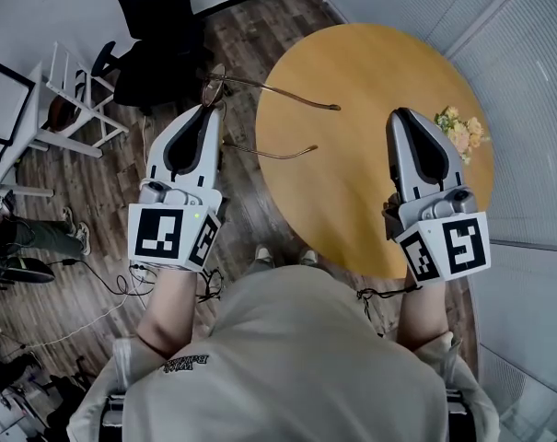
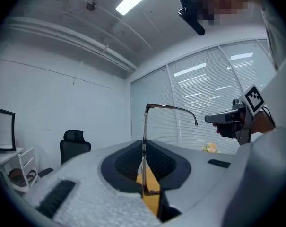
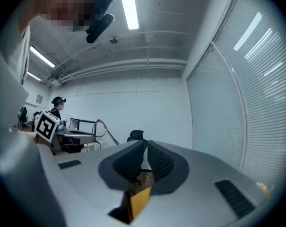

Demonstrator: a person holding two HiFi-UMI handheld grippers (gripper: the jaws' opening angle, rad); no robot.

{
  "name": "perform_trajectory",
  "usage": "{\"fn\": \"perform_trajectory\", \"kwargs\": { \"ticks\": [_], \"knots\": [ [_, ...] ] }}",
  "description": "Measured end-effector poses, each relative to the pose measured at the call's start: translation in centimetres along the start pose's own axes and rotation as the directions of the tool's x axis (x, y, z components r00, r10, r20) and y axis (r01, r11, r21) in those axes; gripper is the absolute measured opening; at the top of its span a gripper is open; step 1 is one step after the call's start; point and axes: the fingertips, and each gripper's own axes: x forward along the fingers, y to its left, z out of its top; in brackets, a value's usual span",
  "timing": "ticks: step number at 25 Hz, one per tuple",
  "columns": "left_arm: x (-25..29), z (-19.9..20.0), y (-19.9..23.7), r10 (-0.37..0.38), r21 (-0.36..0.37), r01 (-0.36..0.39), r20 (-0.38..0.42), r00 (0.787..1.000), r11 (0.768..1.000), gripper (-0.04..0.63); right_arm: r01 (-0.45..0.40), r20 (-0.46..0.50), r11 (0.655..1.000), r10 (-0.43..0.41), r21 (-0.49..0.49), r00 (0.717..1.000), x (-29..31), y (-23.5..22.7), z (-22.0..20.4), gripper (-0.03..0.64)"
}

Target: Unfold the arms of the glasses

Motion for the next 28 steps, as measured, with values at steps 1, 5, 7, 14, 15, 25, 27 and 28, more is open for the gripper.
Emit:
{"fn": "perform_trajectory", "kwargs": {
  "ticks": [1, 5, 7, 14, 15, 25, 27, 28],
  "knots": [
    [0.0, -0.1, 0.1, 0.000, -0.003, 0.000, -0.002, 1.000, 1.000, 0.040, -0.001, -0.009, 1.000, 0.001, 0.009, 1.000, 0.0, 0.0, -0.4, 0.043],
    [-0.2, -1.1, 0.1, -0.006, -0.009, 0.006, -0.018, 1.000, 1.000, 0.040, 0.011, -0.038, 1.000, -0.010, 0.017, 0.999, -0.2, -0.3, -1.8, 0.043],
    [-0.2, -1.8, 0.0, -0.011, -0.009, 0.010, -0.029, 1.000, 1.000, 0.040, 0.021, -0.047, 1.000, -0.020, 0.012, 0.999, -0.3, -0.5, -2.4, 0.043],
    [-0.4, -3.1, -0.3, -0.024, -0.007, 0.023, -0.065, 0.998, 1.000, 0.040, 0.025, -0.096, 1.000, -0.024, 0.009, 0.995, -1.0, -0.5, -4.4, 0.043],
    [-0.4, -3.4, -0.3, -0.026, -0.008, 0.025, -0.070, 0.997, 1.000, 0.040, 0.024, -0.102, 1.000, -0.023, 0.011, 0.995, -1.0, -0.5, -4.6, 0.043],
    [0.6, -4.2, -1.1, -0.048, -0.011, 0.047, -0.091, 0.995, 0.999, 0.040, 0.002, -0.114, 1.000, -0.002, 0.002, 0.994, -0.4, -0.8, -5.0, 0.043],
    [0.7, -4.3, -1.1, -0.050, -0.009, 0.049, -0.093, 0.994, 0.999, 0.040, -0.001, -0.114, 1.000, 0.002, 0.004, 0.993, -0.2, -0.7, -5.1, 0.043],
    [0.7, -4.3, -1.1, -0.050, -0.008, 0.049, -0.094, 0.994, 0.999, 0.040, -0.002, -0.114, 1.000, 0.003, 0.004, 0.993, -0.2, -0.7, -5.0, 0.043]
  ]
}}
